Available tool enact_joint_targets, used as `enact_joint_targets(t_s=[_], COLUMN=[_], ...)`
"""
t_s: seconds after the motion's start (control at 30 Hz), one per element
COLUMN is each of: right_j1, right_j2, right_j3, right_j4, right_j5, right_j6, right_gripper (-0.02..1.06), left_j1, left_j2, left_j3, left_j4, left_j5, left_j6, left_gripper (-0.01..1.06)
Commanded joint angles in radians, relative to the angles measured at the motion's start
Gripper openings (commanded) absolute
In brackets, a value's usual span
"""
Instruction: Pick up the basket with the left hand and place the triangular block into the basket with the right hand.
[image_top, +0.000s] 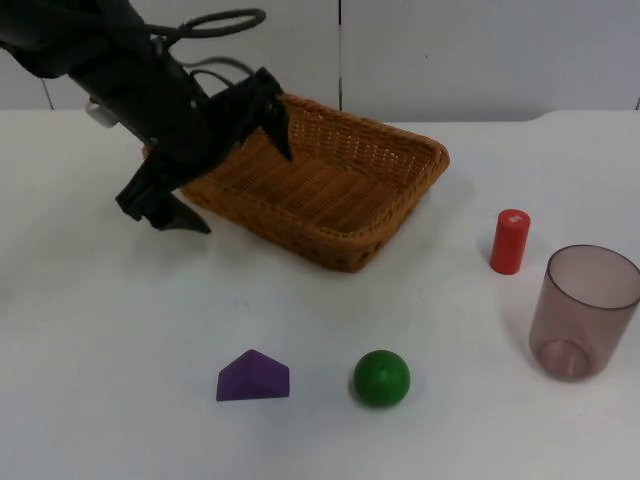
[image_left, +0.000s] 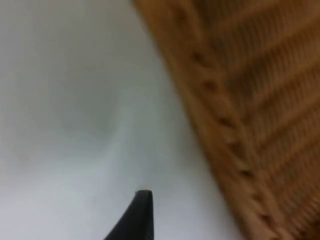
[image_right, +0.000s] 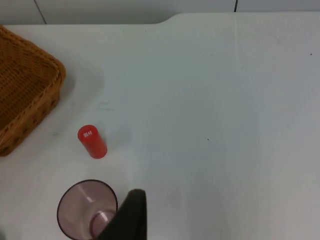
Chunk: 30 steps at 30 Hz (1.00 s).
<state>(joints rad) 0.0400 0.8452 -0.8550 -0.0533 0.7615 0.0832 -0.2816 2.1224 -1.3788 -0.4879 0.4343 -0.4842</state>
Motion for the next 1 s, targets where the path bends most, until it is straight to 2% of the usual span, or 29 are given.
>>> enact_joint_targets(t_s=[0.0,0.1,0.13,0.23,0.3,0.33,0.63,0.97], right_j1=[0.004,0.004,0.004,0.004,0.004,0.004,0.004,0.004], right_j2=[-0.001,-0.001,-0.001,-0.001,-0.001,-0.001,-0.001,-0.001], right_j3=[-0.01,-0.01,-0.01,-0.01,-0.01,-0.01,-0.01,-0.01], right_j4=[0.003,0.003,0.003,-0.01,-0.015,-0.015,-0.023,-0.03], right_j5=[0.003,-0.004,-0.004,-0.01,-0.01,-0.01,-0.008,-0.006], right_j6=[-0.005,-0.005,-0.005,-0.005,-0.005,-0.005,-0.023,-0.032], right_gripper=[1.05,1.05,1.05,1.05,1.05,1.05,1.05,1.05], left_j1=[-0.021,-0.049,-0.049,-0.076,-0.078,-0.08,-0.114,-0.137], left_j2=[0.003,0.003,0.003,0.005,0.009,0.025,0.112,0.167], left_j3=[-0.007,-0.015,-0.015,-0.044,-0.058,-0.085,-0.192,-0.233], left_j4=[0.181,0.366,0.366,0.531,0.558,0.57,0.541,0.546], left_j5=[0.009,0.001,0.001,0.008,0.025,0.059,0.098,0.136], left_j6=[-0.193,-0.424,-0.424,-0.657,-0.699,-0.711,-0.711,-0.721], left_gripper=[1.05,1.05,1.05,1.05,1.05,1.05,1.05,1.05])
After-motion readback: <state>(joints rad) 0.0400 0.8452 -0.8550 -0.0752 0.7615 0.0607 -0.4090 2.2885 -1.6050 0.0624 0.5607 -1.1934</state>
